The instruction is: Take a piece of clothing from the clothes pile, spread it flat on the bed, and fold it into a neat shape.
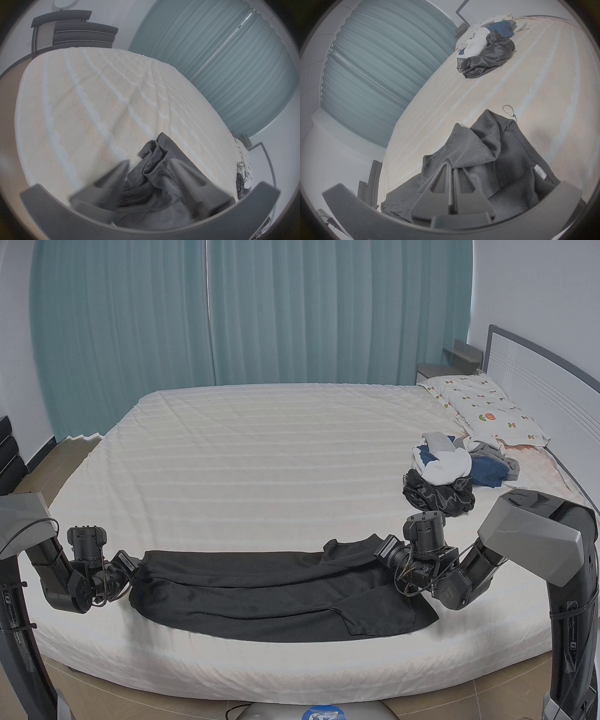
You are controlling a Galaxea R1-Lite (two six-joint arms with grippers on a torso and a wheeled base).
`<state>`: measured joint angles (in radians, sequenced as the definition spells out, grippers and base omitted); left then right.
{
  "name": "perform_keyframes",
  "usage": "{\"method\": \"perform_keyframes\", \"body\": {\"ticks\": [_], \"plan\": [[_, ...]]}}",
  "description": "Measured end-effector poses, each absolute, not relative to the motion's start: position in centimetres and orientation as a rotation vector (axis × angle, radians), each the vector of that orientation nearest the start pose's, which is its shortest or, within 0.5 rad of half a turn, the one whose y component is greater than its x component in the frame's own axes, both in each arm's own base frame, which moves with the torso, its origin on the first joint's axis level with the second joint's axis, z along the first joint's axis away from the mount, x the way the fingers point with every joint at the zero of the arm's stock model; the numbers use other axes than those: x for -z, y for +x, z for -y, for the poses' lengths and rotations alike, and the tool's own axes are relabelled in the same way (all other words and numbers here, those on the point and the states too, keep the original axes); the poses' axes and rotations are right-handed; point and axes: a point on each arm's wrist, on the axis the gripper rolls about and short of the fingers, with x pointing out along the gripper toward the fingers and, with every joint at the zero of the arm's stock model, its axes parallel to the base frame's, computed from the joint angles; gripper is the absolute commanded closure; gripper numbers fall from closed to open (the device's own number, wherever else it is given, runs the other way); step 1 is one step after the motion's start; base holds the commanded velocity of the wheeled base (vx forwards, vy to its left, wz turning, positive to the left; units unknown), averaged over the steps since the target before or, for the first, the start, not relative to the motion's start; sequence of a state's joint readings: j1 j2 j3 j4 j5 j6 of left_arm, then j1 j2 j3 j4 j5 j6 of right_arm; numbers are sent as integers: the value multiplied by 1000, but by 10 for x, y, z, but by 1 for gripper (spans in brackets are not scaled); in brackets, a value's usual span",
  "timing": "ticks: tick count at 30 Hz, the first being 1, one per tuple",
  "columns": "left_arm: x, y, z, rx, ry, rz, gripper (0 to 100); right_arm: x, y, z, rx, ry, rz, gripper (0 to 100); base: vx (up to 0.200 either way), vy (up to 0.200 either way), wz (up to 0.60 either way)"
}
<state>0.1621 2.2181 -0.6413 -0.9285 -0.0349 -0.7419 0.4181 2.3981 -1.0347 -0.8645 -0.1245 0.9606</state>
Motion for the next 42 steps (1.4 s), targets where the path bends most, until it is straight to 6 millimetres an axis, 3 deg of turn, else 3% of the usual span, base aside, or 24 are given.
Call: {"method": "perform_keyframes", "body": {"ticks": [10,11,21,33,42], "plan": [[-3,333,-54,-355,-780,-568,0,2,382,-169,-38,799,-587,100,0,0,0],[-4,334,-54,-349,-777,-562,100,2,382,-169,-39,799,-587,100,0,0,0],[-10,339,-49,-280,-704,-530,100,2,382,-170,-42,799,-588,100,0,0,0],[2,340,-45,-294,-631,-545,100,0,381,-170,-43,802,-587,100,0,0,0],[-33,338,-46,-350,-803,-408,100,-6,379,-169,-81,823,-566,100,0,0,0]]}}
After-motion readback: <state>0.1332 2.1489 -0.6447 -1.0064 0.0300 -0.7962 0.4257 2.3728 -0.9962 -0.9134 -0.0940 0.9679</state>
